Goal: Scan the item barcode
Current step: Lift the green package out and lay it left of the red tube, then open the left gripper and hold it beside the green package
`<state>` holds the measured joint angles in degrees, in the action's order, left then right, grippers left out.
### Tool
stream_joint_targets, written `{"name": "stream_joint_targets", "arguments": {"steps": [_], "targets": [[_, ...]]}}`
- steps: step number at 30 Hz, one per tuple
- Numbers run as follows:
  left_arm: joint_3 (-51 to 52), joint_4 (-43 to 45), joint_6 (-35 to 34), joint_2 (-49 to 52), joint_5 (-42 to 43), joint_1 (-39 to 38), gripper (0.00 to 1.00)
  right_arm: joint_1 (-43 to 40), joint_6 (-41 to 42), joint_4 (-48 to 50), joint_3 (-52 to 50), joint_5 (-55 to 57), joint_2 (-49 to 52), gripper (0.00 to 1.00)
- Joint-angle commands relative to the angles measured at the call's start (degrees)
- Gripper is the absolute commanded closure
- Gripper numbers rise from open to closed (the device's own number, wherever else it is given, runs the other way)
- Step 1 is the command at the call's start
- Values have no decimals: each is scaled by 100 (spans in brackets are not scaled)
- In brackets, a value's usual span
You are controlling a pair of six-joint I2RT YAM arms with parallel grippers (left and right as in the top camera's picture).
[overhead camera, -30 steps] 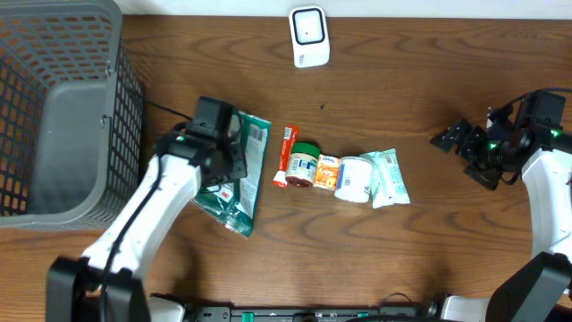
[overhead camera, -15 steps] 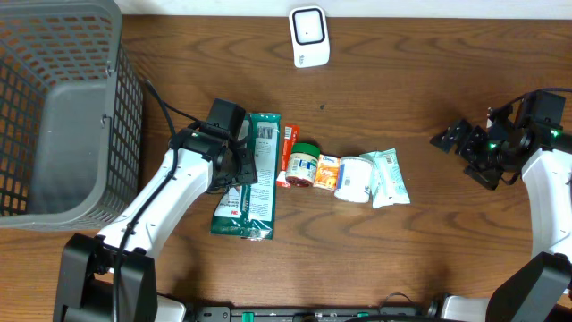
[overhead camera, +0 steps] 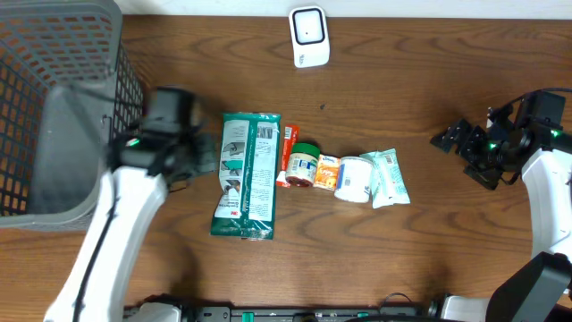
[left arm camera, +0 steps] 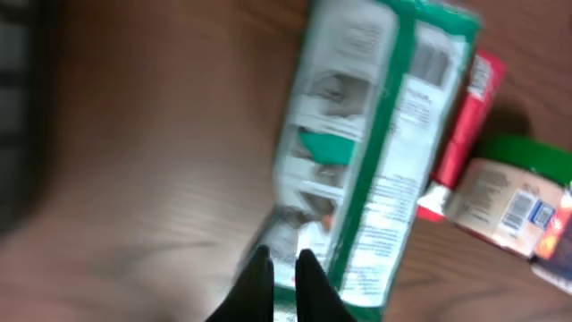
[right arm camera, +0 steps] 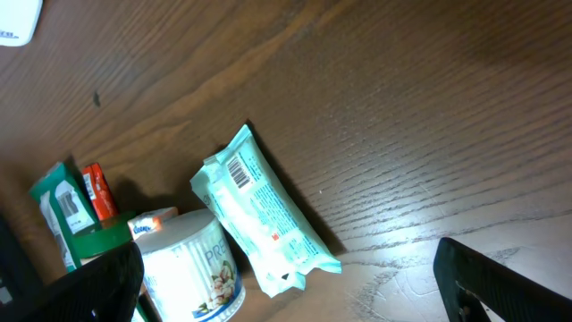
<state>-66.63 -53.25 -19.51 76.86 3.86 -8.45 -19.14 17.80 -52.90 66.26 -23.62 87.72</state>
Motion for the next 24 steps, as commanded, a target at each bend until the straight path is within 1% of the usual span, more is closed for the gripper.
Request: {"name": "stream_joint_targets", "arguments": {"steps": [1, 6, 10, 14, 15, 19, 21, 23, 24], "targets": [[-79, -203, 66, -413, -520, 439, 93, 59, -26, -7, 70, -42, -20, 1], [-79, -334, 61, -691, -1213, 892, 93, 59, -26, -7, 70, -42, -20, 1], [-79, -348, 111, -688, -1303, 1056, 93, 59, -26, -7, 70, -42, -20, 1], [-79, -348, 109, -688, -1967, 1152, 92, 59, -26, -7, 70, -42, -20, 1], [-79, -348, 111, -688, -2009, 1172, 92, 59, -26, -7, 70, -42, -20, 1], [-79, -306, 103, -688, -1923, 1228, 92, 59, -26, -7, 70, -42, -20, 1], [-79, -308, 103, -688, -1598, 1228, 92, 59, -26, -7, 70, -42, -20, 1], [-79, -306, 107, -688, -997, 1224, 92, 59, -26, -7, 70, -42, -20, 1], [-79, -304, 107, -688, -828, 1224, 92, 59, -26, -7, 70, -42, -20, 1]]}}
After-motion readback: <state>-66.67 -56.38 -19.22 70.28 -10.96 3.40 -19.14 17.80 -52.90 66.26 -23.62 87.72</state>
